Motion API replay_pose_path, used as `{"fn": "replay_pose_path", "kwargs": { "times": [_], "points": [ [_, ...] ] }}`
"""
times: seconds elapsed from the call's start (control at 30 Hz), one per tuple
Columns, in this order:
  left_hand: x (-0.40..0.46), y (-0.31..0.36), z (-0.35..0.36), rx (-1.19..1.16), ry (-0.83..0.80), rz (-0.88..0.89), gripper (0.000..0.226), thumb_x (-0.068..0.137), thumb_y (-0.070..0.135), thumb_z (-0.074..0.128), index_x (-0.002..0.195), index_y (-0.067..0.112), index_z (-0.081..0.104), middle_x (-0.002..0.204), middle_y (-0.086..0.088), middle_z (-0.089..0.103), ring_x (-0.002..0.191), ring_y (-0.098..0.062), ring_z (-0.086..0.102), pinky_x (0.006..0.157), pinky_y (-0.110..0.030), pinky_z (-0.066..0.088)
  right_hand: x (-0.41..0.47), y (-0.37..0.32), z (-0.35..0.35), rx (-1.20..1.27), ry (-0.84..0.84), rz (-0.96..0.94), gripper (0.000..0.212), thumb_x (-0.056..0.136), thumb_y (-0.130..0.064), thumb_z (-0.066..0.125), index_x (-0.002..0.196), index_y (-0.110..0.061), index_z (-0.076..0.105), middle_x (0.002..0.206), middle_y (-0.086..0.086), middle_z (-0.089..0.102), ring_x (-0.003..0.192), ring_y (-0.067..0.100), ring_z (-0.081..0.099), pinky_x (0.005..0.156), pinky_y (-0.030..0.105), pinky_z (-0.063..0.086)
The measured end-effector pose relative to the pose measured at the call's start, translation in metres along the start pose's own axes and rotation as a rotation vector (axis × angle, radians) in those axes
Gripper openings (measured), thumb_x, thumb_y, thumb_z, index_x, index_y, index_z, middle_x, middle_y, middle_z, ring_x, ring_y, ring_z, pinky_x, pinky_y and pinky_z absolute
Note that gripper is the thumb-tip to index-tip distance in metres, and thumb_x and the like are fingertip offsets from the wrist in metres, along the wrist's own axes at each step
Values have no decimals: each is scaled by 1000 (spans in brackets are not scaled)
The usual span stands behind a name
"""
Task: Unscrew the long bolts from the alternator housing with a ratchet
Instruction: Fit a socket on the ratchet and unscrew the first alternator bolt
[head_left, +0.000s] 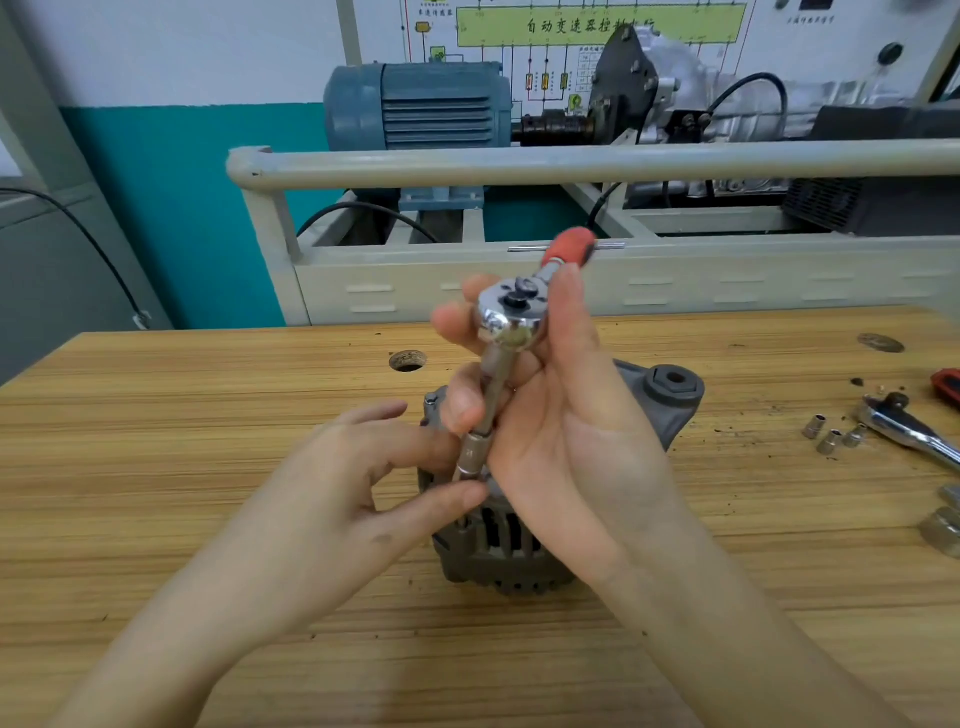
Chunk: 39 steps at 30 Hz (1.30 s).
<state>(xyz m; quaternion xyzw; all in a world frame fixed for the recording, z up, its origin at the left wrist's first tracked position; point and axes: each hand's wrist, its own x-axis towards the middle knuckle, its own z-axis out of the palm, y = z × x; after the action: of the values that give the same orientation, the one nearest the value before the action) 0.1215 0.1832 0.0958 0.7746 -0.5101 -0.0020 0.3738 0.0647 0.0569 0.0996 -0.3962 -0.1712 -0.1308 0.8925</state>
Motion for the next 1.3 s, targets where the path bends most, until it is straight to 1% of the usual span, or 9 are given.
{"fn": "replay_pose_path", "kwargs": {
  "times": [0.13,0.3,0.43,0.53,0.67,0.87,1.0,1.17,1.3],
  "points": [
    [1,-1,3,-46,76,-39,28,61,56,53,68,33,67,88,30,63,85,14,56,86,-9,34,0,1,0,4,13,-13,28,73,-43,57,84,-18,66,81,-4,70,56,6,57,59,19,47],
    [1,0,9,51,174,-40,28,57,59,53,56,31,57,84,31,62,86,19,50,85,6,24,-3,-2,-1,7,42,-46,50,60,-33,73,98,-7,55,72,-2,61,62,8,57,59,20,47],
    [2,-3,4,-53,80,-59,32,60,58,56,67,29,68,82,21,67,88,6,57,88,-4,32,-3,-1,1,-13,4,-43,32,70,-38,66,88,-12,62,82,-4,68,60,7,57,60,20,47],
    [1,-6,0,-115,-38,-24,35,67,54,55,84,28,71,88,16,70,90,-2,62,92,-13,36,-2,-2,1,26,0,27,34,77,-44,51,89,-14,60,76,-5,69,52,6,56,57,19,48],
    [1,-4,3,-109,38,-63,39,60,55,57,74,22,72,84,16,69,84,2,62,92,-21,39,-1,-3,1,37,-7,33,36,76,-43,50,92,-13,58,74,-5,68,51,5,55,56,19,48],
    [1,2,8,25,174,-55,33,54,59,55,62,28,62,95,27,60,85,10,55,86,-12,33,-4,-2,-1,34,-3,-65,27,60,-28,76,81,-18,61,80,0,65,61,10,58,59,22,49],
    [1,0,5,21,111,-20,33,58,57,54,71,30,67,100,25,59,89,15,52,89,1,27,-5,-2,1,-14,-31,-43,25,67,-35,69,84,-17,64,82,-1,68,61,9,59,62,22,50],
    [1,-7,-2,26,-48,18,42,65,54,53,79,20,73,99,15,62,92,3,57,98,-22,32,-2,-3,2,0,-35,38,36,77,-42,50,93,-13,61,76,-3,70,54,7,58,58,19,50],
    [2,-4,-1,28,35,19,39,60,56,54,84,29,67,98,25,61,91,10,55,94,-22,34,-4,-1,3,8,-87,15,30,73,-40,63,89,-14,66,81,-1,69,60,7,60,62,20,50]
  ]
}}
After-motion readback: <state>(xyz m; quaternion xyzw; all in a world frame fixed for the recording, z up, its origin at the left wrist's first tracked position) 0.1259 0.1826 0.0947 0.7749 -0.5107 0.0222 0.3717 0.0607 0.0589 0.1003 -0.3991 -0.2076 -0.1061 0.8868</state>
